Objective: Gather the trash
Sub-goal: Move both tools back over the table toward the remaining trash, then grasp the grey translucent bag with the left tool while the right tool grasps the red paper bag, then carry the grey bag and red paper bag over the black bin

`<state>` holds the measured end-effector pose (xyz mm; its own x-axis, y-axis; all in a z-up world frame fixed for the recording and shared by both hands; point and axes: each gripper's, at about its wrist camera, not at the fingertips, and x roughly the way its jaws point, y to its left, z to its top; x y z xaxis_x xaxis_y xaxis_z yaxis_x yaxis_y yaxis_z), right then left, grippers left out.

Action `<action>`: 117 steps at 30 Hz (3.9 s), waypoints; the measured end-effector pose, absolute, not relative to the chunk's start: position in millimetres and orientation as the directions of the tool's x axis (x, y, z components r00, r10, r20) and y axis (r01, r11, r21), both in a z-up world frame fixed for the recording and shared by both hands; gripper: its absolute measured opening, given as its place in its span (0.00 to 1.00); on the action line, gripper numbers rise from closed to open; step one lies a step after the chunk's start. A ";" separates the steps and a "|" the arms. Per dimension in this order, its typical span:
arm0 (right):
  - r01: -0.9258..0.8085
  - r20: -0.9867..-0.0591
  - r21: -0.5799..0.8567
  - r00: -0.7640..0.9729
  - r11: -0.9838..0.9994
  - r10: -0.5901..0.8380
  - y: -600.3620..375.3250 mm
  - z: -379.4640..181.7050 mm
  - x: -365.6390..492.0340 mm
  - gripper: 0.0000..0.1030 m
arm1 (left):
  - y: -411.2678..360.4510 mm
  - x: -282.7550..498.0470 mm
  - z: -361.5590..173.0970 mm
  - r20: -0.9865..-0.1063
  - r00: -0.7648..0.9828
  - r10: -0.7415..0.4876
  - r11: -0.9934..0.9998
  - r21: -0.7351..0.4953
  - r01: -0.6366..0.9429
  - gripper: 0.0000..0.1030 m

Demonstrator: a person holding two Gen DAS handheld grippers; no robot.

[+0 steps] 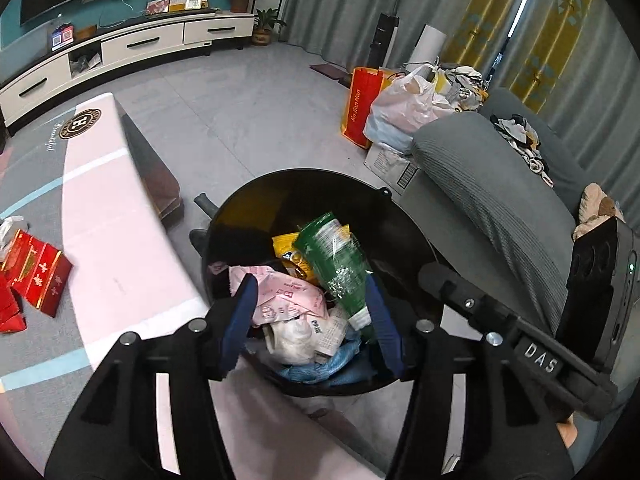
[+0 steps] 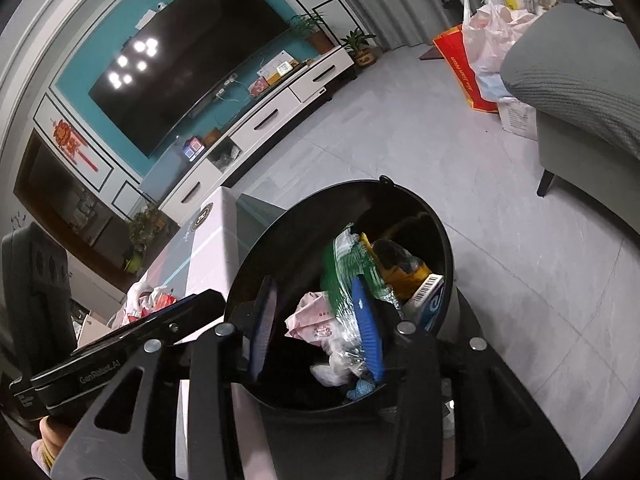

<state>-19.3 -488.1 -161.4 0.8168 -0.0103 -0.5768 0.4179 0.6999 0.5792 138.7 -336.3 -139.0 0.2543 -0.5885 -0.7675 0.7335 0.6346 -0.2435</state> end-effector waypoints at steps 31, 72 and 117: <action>0.150 -0.667 0.383 0.727 0.911 0.161 -322.8 -112.8 -1.9 0.49 | 24.1 92.4 -149.0 -0.827 0.488 -0.279 0.959 -0.209 0.193 0.81; -0.084 -0.726 0.191 0.658 0.978 0.199 -187.2 -130.1 196.4 0.59 | 55.1 230.5 -162.0 -0.741 0.606 -0.289 0.956 -0.254 0.145 0.82; -0.205 -0.731 0.024 0.664 0.979 0.156 -151.8 -135.4 249.5 0.52 | 64.3 229.5 -161.9 -0.714 0.625 -0.316 0.947 -0.277 0.161 0.48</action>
<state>249.5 -151.8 -135.4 0.6642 0.1564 -0.7310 -0.2045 0.9786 0.0235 229.5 64.3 -161.9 0.6250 -0.3156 -0.7140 0.1614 0.9471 -0.2773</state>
